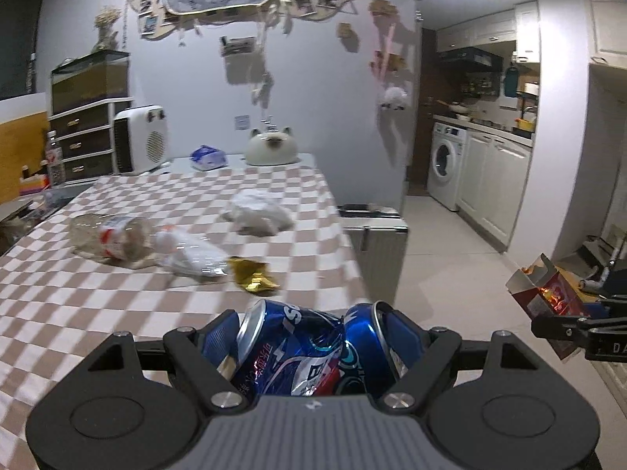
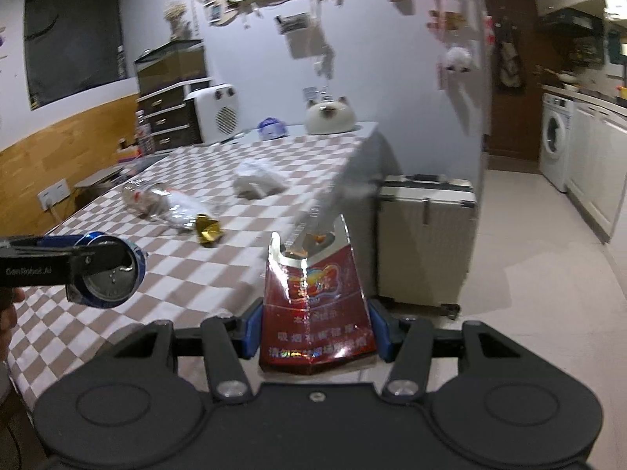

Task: Collect trash
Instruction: 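Carry the blue cans and red packet in both tools over the wastebasket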

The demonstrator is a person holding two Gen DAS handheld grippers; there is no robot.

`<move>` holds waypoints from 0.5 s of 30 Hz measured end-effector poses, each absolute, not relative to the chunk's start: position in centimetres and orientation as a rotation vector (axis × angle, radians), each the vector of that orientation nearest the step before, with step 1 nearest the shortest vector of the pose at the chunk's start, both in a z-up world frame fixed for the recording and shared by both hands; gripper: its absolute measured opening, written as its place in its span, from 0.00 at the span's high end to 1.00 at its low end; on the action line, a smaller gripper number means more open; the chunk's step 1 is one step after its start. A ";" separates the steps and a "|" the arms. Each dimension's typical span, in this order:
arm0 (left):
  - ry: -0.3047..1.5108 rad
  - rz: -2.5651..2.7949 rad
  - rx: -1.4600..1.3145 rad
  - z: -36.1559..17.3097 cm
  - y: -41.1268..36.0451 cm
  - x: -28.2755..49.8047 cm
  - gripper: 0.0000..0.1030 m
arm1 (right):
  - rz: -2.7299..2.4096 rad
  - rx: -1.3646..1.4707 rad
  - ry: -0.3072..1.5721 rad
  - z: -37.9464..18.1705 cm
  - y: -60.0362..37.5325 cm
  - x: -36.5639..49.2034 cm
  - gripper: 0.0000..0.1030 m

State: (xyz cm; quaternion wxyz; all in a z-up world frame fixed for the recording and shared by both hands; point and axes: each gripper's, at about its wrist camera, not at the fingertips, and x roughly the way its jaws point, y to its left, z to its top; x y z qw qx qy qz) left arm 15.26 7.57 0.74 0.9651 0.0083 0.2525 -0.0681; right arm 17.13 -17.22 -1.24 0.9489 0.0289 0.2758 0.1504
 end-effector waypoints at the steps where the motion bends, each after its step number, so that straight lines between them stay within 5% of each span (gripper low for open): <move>1: 0.509 -0.146 0.019 0.7 6.8 15.1 0.21 | 0.293 0.066 0.560 -1.4 -18.2 16.8 0.47; 15: 0.533 -0.280 0.037 -1.3 -3.7 14.3 0.21 | 0.164 0.133 0.570 -3.7 -27.3 13.3 0.47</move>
